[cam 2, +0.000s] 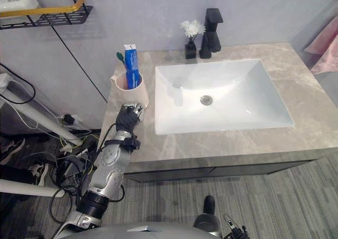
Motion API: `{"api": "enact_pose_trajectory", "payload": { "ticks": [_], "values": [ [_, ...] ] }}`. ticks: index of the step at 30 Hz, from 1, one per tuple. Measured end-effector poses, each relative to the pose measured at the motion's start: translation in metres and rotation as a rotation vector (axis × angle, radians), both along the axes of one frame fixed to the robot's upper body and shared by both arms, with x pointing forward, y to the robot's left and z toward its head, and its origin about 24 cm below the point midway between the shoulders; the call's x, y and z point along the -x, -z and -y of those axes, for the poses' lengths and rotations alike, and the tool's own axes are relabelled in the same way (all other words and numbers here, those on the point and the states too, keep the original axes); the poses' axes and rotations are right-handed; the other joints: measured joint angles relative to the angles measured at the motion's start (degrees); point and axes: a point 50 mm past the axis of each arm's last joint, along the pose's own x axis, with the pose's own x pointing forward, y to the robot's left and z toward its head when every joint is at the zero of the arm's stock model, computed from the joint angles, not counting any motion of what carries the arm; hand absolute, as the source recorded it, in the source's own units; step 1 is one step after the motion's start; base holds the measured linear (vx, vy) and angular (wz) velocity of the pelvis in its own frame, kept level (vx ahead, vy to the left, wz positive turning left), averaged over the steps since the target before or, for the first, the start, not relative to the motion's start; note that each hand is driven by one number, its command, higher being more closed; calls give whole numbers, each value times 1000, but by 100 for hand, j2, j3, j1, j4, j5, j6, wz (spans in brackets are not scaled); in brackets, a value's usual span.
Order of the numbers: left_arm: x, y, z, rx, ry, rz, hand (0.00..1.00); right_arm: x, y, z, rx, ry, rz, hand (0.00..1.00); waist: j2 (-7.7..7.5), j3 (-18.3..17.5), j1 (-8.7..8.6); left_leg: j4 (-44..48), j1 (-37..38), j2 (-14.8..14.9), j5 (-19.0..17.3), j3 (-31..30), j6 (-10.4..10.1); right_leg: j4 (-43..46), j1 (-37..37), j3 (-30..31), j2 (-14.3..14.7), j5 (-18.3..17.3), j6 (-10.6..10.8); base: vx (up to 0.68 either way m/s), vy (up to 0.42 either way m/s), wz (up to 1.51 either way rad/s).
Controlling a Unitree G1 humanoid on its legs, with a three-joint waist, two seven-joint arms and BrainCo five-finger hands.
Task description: Organize washtable
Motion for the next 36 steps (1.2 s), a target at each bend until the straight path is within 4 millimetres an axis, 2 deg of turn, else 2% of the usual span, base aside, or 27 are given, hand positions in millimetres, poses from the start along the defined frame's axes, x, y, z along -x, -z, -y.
{"api": "enact_pose_trajectory", "payload": {
  "ticks": [13,18,25,31,36],
  "values": [
    [-17,0,-11,-16,-101,-15,100,2,1,-2,-7,23,-4,0,-31,-17,-34,-38,48,1,-6,98,-10,0,-17,98,28,0,0,-4,0,-4],
    [-24,-2,-21,-6,-165,-27,100,3,1,-1,-6,38,-5,0,-54,-31,-139,-51,87,0,-6,118,-10,0,-13,114,33,0,0,1,-1,-1],
    [-32,-3,-23,-27,-203,-36,100,4,1,-2,-9,45,-7,0,-57,-32,-145,-60,101,2,-9,138,-15,-1,-13,135,41,0,0,0,-1,0],
    [-36,-5,-36,-18,-276,-42,100,4,1,-3,-9,51,-9,0,-57,-32,-162,-82,142,2,-34,267,-36,-1,-48,265,73,0,1,5,4,-11],
    [-42,-8,-39,-13,-300,-42,100,5,1,-3,-10,55,-10,0,-56,-31,-164,-83,165,2,-34,270,-36,-1,-68,269,76,0,1,0,0,0]
  ]
}}
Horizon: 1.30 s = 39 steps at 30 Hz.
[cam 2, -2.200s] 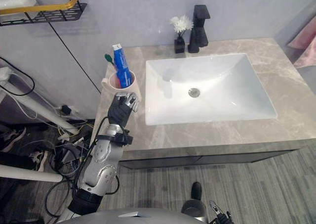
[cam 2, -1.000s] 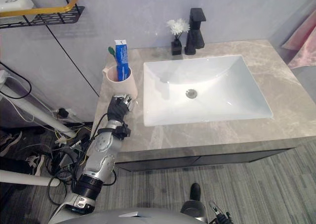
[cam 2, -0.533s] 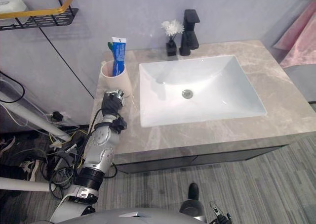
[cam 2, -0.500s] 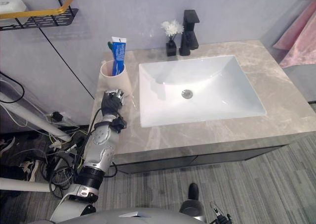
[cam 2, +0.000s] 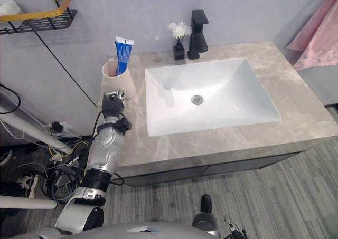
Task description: Organize washtable
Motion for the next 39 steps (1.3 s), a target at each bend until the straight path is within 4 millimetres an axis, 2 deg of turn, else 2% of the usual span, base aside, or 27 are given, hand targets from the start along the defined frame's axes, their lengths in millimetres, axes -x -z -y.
{"api": "enact_pose_trajectory", "payload": {
  "ticks": [10,21,28,32,39],
  "values": [
    [8,1,7,-8,48,15,100,2,0,-1,-5,25,1,0,-10,11,10,-4,-13,-1,-4,-16,4,0,-2,-15,-1,-1,0,1,0,0],
    [12,1,32,-38,189,34,100,0,0,-2,-4,19,4,0,-20,17,13,-9,-66,0,-4,-44,5,0,-11,-40,-6,-4,1,1,0,1],
    [10,1,31,-41,177,30,100,1,0,-2,-4,19,2,0,-24,20,11,-5,-62,0,-9,-14,-2,0,-19,-11,-2,-4,1,0,0,0],
    [1,-2,30,-43,155,22,100,3,0,-2,-4,22,-2,0,-25,20,0,-3,-58,0,-11,-4,-5,0,-21,0,0,-4,1,0,0,0],
    [-7,-5,15,-23,68,16,100,4,0,-1,-3,28,-2,0,-25,27,-88,-3,-25,0,-33,75,-13,0,-36,69,16,-3,2,4,4,-3]
  ]
}}
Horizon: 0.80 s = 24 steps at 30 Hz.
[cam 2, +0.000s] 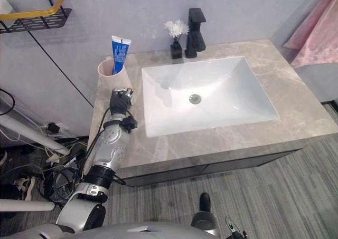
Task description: Organize washtable
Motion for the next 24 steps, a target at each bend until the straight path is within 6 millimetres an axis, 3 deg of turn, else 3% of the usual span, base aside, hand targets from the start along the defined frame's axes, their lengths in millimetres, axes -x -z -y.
{"api": "enact_pose_trajectory", "payload": {
  "ticks": [10,24],
  "values": [
    [-7,-13,-12,17,-64,36,100,0,0,-1,-2,12,4,0,17,156,-25,3,55,1,-33,91,-7,1,-45,89,24,1,1,6,4,-5],
    [-14,-17,-23,-79,-106,23,100,-3,-3,3,14,11,30,0,25,175,-39,10,59,1,-50,226,-26,1,-107,242,62,11,10,-4,-1,-4]
  ]
}}
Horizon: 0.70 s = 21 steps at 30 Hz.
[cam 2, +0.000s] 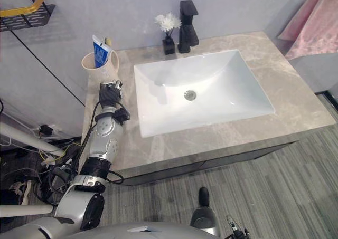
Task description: Organize washtable
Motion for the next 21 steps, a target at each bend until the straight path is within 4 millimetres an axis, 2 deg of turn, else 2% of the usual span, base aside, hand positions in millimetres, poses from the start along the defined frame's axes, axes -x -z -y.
{"api": "enact_pose_trajectory", "payload": {
  "ticks": [7,16,21],
  "values": [
    [-6,-8,0,-13,-11,12,100,1,0,0,-2,-2,3,0,73,62,0,0,-11,0,-3,39,-3,2,-72,35,11,11,0,6,0,-2],
    [-7,-10,3,-33,2,11,100,1,0,0,-3,-2,5,0,72,65,0,0,4,0,-4,24,-2,2,-52,31,10,16,-4,0,0,0],
    [15,-6,18,-50,90,43,100,1,0,-1,-5,-4,6,0,71,99,18,0,7,-1,-11,-21,10,1,17,-15,-3,15,-4,-22,4,3]
  ]
}}
